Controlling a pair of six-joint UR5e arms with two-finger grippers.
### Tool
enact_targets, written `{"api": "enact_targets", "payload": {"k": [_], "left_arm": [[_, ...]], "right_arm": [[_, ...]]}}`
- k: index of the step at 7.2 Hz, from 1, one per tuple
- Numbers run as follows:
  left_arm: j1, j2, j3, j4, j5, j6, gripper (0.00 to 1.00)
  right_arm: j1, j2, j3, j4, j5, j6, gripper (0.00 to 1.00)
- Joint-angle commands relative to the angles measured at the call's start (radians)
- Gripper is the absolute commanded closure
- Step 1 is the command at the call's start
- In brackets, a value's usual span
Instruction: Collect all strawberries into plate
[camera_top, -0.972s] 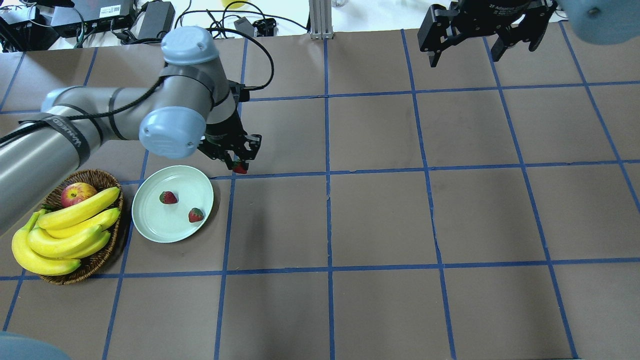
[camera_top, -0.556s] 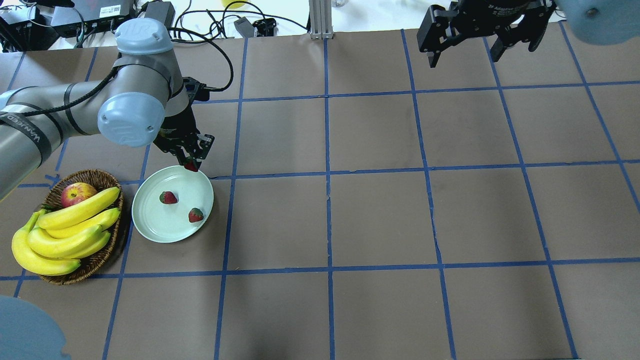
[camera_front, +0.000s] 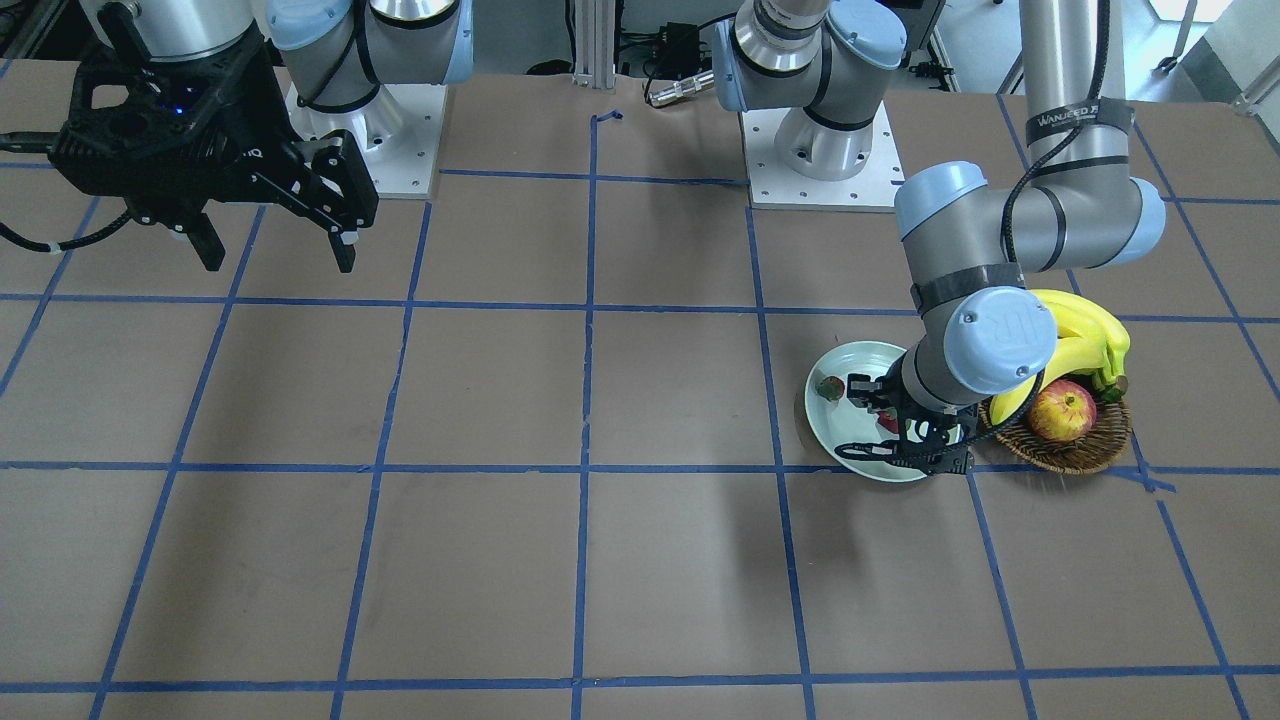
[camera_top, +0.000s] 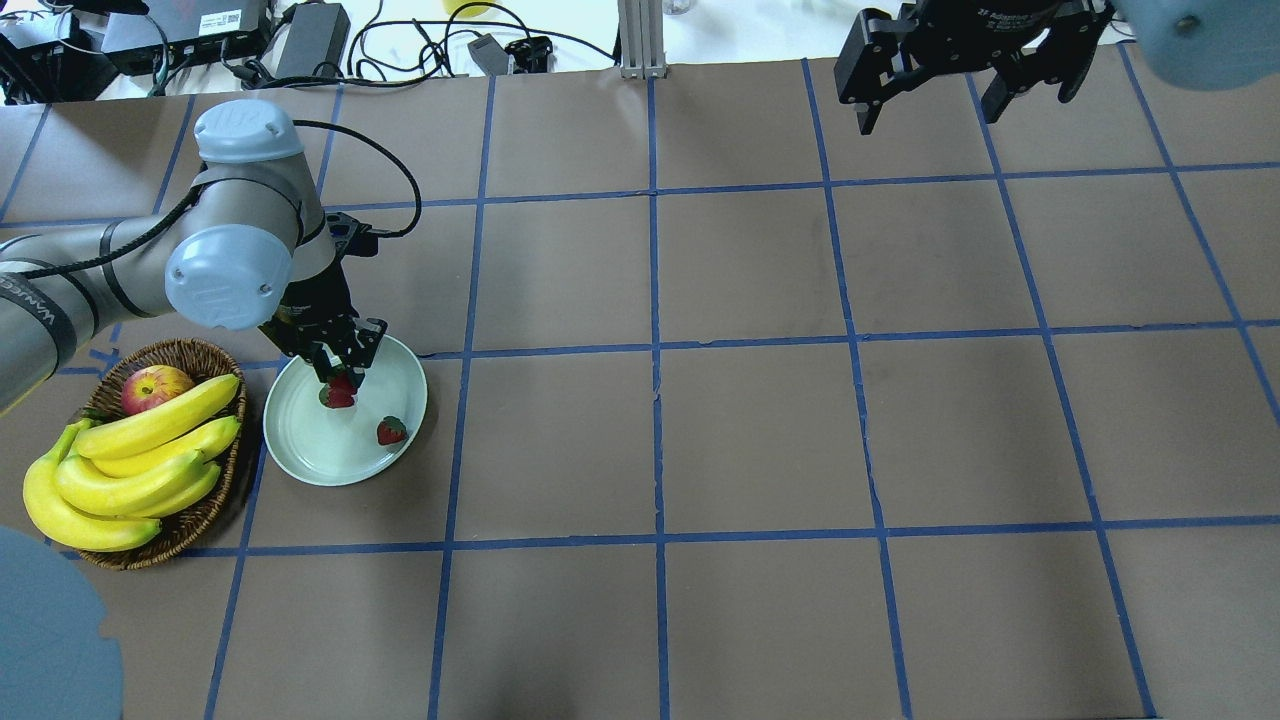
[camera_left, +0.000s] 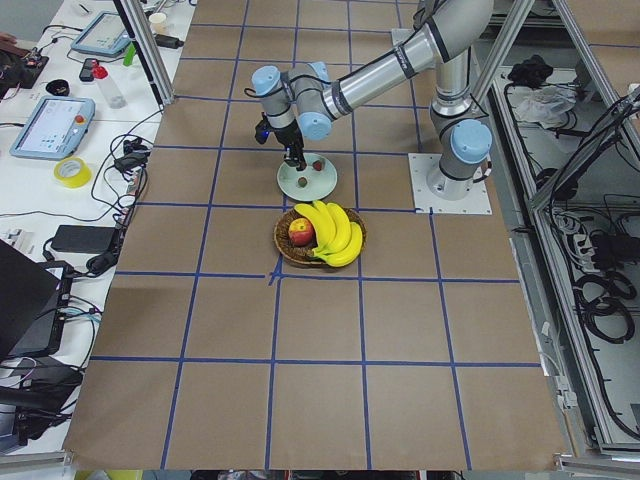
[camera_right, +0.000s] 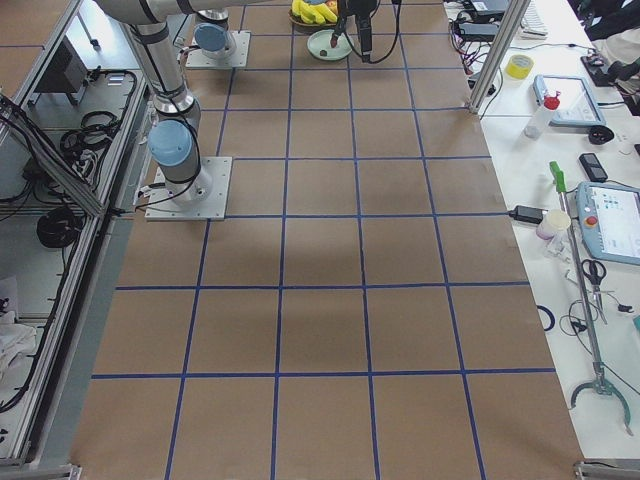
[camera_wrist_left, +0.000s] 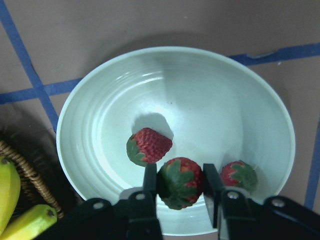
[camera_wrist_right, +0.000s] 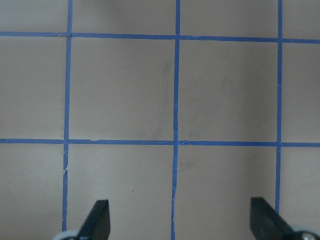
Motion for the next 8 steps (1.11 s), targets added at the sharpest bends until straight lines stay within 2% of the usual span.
{"api": "enact_targets", "payload": {"k": [1,3,4,6,8], "left_arm": [[0.002,0.013,0.006,0.0,0.011,0.01,0.0],[-0.01,0.037,0.083,-0.026,-0.001,-0.005,0.0],[-0.01,0.068,0.124,-0.096,-0.031,-0.073,0.0],[-0.018,0.112,0.254,-0.132,-0.053,-0.098,0.0],[-0.018,0.17,0.292,-0.207,-0.056,-0.106,0.0]], "right_arm": [[0.0,-0.002,0.0,0.0,0.0,0.0,0.0],[0.0,-0.002,0.0,0.0,0.0,0.0,0.0],[-0.002,-0.001,0.002,0.0,0.002,0.0,0.0],[0.0,-0.002,0.006,-0.002,-0.002,0.003,0.0],[0.0,-0.002,0.009,-0.002,0.0,0.003,0.0]]}}
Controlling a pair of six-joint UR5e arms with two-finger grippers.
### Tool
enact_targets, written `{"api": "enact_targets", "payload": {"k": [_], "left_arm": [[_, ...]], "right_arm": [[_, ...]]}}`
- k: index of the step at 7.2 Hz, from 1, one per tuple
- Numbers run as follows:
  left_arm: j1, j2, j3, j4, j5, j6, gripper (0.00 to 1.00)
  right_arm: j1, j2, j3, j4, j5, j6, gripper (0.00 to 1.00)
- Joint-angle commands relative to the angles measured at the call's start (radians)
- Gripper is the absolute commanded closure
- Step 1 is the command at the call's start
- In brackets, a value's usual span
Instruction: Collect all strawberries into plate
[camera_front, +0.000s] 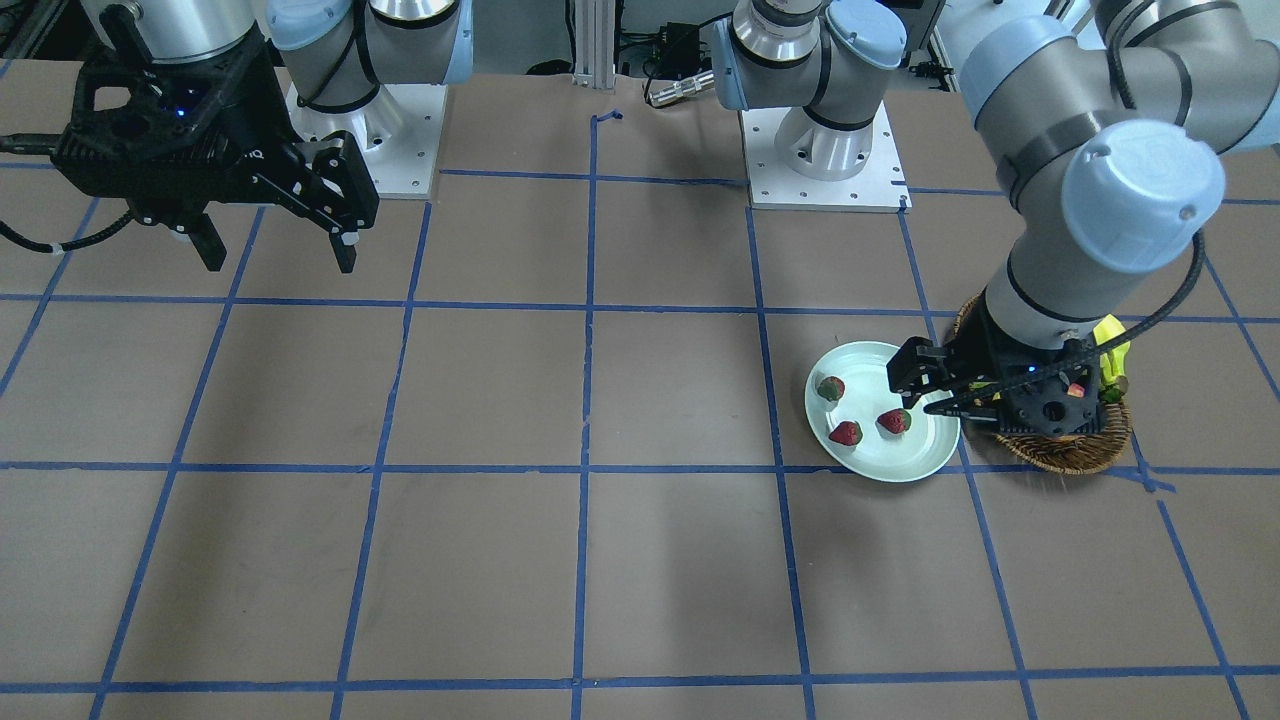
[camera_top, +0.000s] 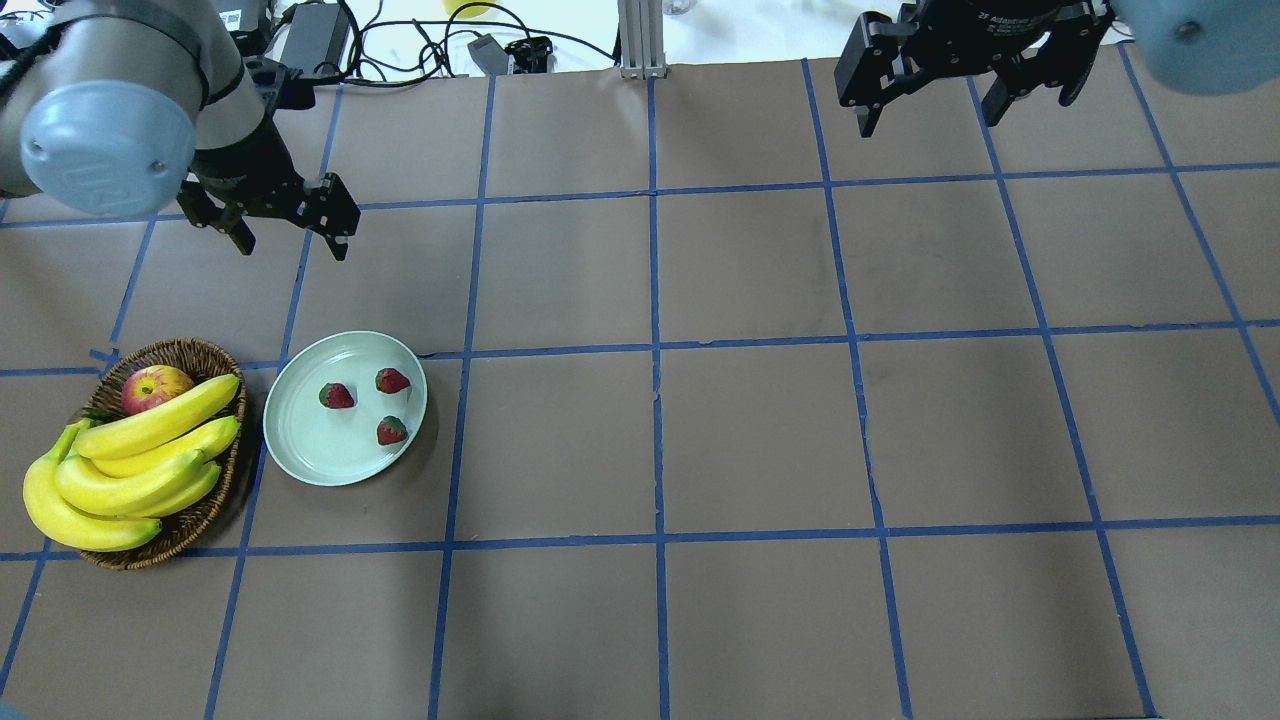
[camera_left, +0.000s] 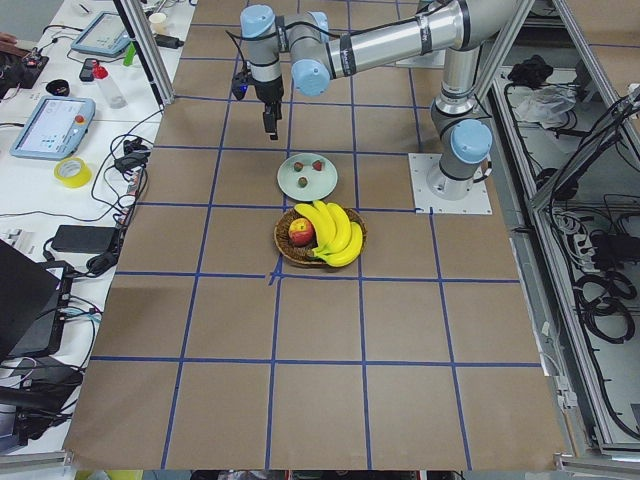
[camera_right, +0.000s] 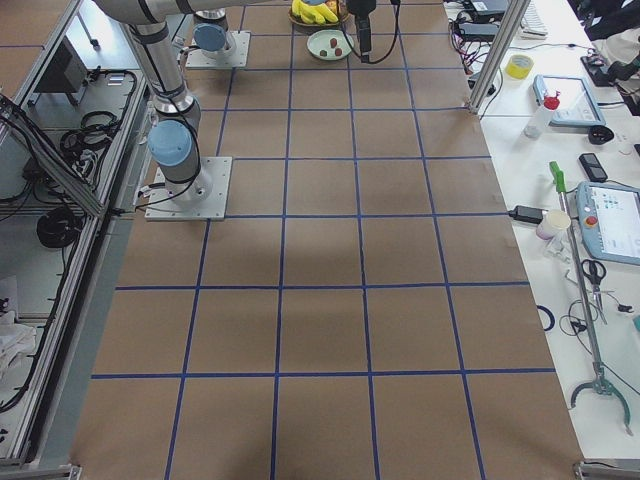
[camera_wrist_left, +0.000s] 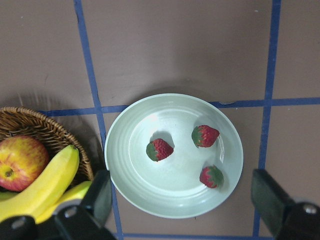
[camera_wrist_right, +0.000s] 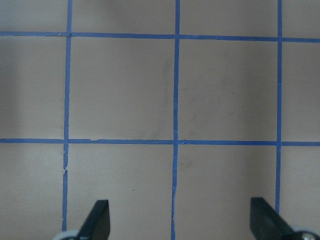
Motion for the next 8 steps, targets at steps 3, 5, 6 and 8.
{"api": "enact_targets", "payload": {"k": [3,5,6,8], "left_arm": [[-0.006,0.141,0.037,-0.088,-0.151,-0.049,0.0],[-0.007,0.165,0.036,-0.127,-0.154,-0.046,0.0],[-0.021,0.184,0.037,-0.156,-0.15,-0.046,0.0],[-0.094,0.185,0.076,-0.186,-0.145,-0.062,0.0]], "right_arm": [[0.0,-0.003,0.002,0.0,0.0,0.0,0.0],[0.0,-0.003,0.002,0.0,0.0,-0.001,0.0],[0.0,-0.003,0.002,0.0,0.0,0.0,0.0],[0.0,-0.003,0.002,0.0,0.0,0.0,0.0]]}}
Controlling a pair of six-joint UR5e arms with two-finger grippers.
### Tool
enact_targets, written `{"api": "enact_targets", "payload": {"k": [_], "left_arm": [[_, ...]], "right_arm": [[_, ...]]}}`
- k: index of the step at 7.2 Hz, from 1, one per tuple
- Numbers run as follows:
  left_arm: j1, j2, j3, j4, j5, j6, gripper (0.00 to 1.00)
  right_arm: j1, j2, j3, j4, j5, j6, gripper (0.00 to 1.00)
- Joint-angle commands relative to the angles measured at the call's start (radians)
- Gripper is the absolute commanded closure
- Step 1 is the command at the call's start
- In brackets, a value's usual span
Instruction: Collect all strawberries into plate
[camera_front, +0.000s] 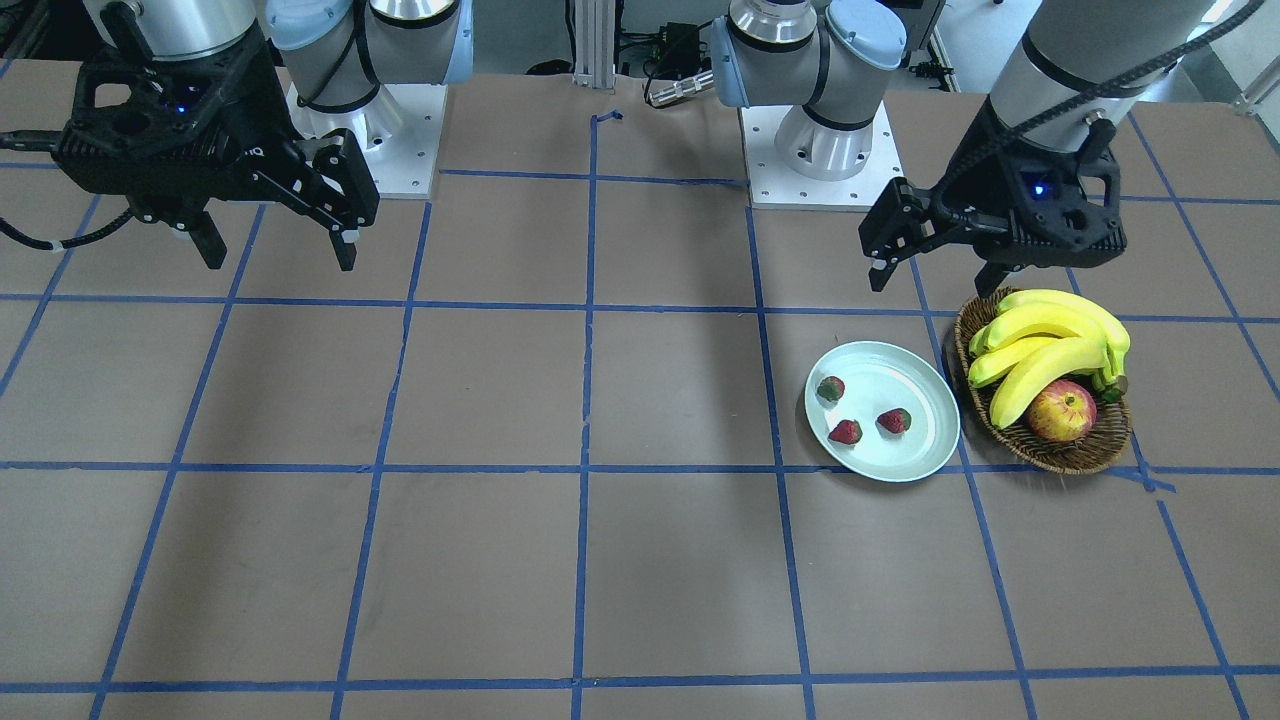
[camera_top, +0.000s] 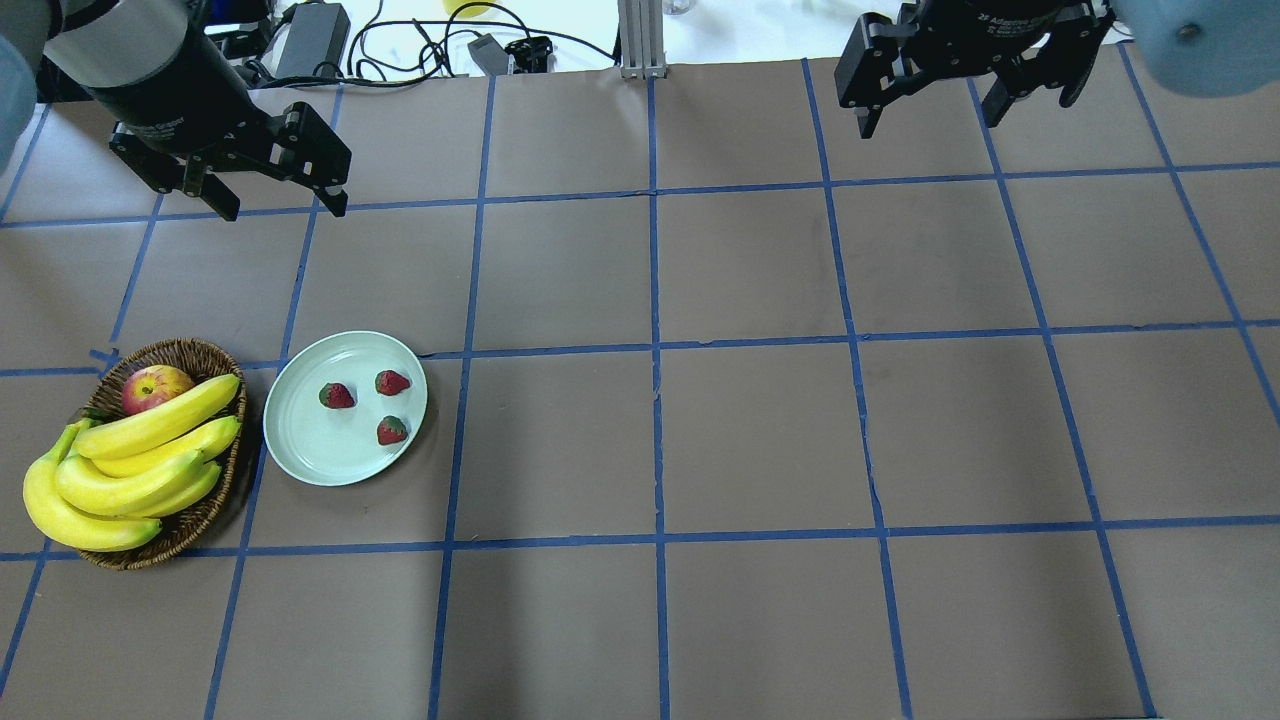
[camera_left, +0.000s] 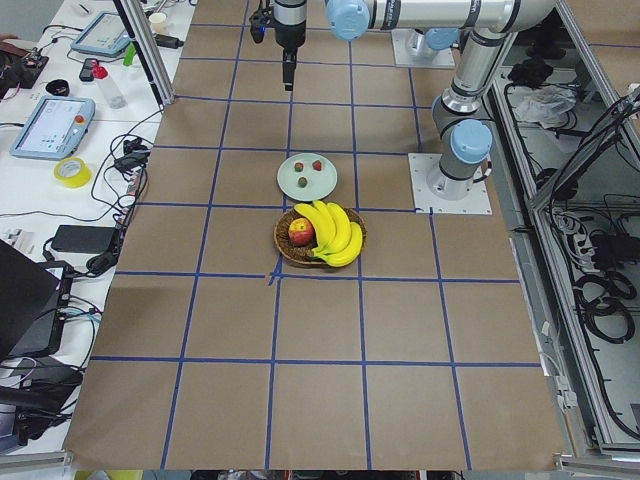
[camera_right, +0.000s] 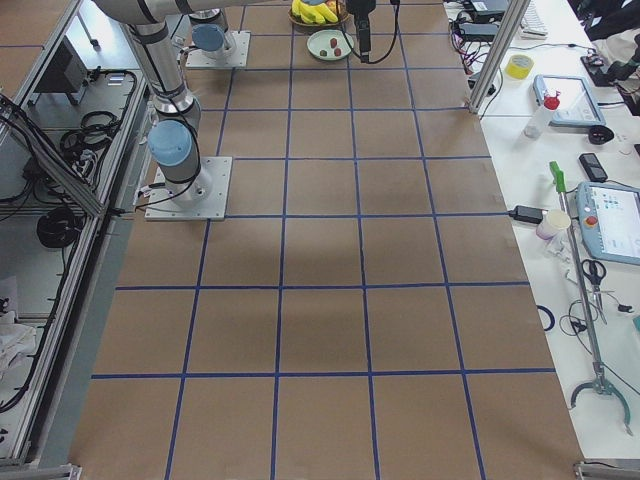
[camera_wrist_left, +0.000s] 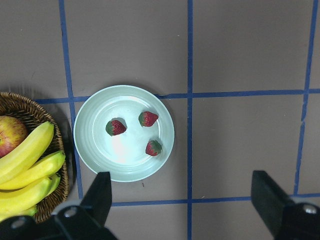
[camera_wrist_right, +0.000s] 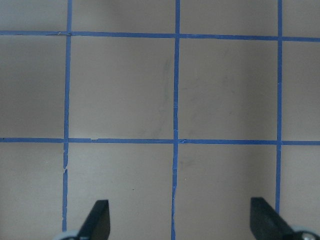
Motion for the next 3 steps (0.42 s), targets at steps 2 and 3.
{"api": "enact_targets", "payload": {"k": [2,3], "left_arm": [[-0.047,-0.004,0.038,-0.04,0.005,-0.01,0.0],[-0.047,-0.008,0.038,-0.048,0.006,-0.01,0.0]], "right_arm": [[0.0,0.0,-0.001,0.0,0.002,-0.001,0.0],[0.0,0.0,0.0,0.0,0.002,-0.001,0.0]]}}
